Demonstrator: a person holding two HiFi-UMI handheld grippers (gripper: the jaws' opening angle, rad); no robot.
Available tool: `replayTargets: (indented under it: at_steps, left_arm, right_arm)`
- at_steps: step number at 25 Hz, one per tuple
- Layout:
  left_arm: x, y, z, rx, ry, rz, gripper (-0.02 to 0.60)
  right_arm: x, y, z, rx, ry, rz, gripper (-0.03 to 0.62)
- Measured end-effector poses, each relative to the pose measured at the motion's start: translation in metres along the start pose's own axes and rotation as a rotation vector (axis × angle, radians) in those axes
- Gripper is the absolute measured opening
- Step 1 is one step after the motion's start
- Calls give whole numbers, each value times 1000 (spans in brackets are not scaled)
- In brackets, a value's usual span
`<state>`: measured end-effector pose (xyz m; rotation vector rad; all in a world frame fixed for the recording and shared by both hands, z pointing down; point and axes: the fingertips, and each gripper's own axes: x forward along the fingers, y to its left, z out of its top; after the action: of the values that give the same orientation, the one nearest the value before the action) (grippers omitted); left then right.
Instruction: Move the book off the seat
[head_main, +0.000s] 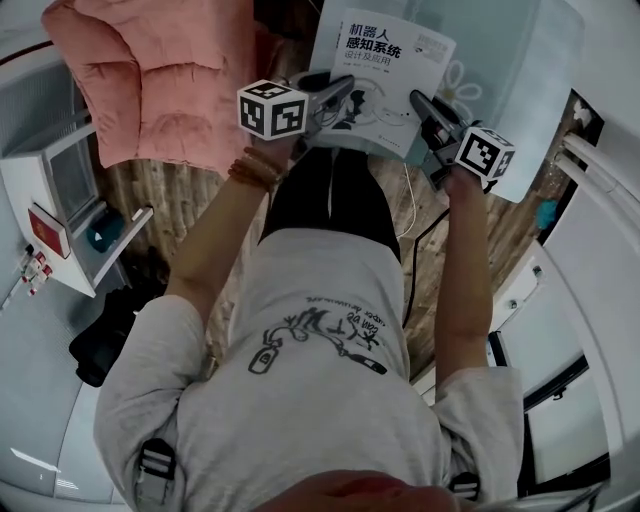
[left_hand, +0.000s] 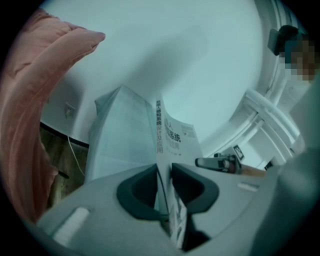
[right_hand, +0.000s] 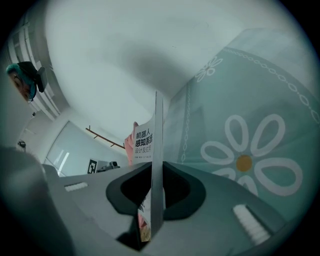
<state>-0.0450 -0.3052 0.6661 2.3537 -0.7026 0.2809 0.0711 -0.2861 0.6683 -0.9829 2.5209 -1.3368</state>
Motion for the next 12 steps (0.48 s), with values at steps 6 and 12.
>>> replayTargets:
  at_steps: [6,12]
  left_arm:
    - [5,6,-7,41,17,59,84]
    - [12,16,-14,91,38,96,94]
  right_arm:
    - [4,-9,-4,-12,17,-29,54]
    - [11,-22,-10,-6,15,-62,58]
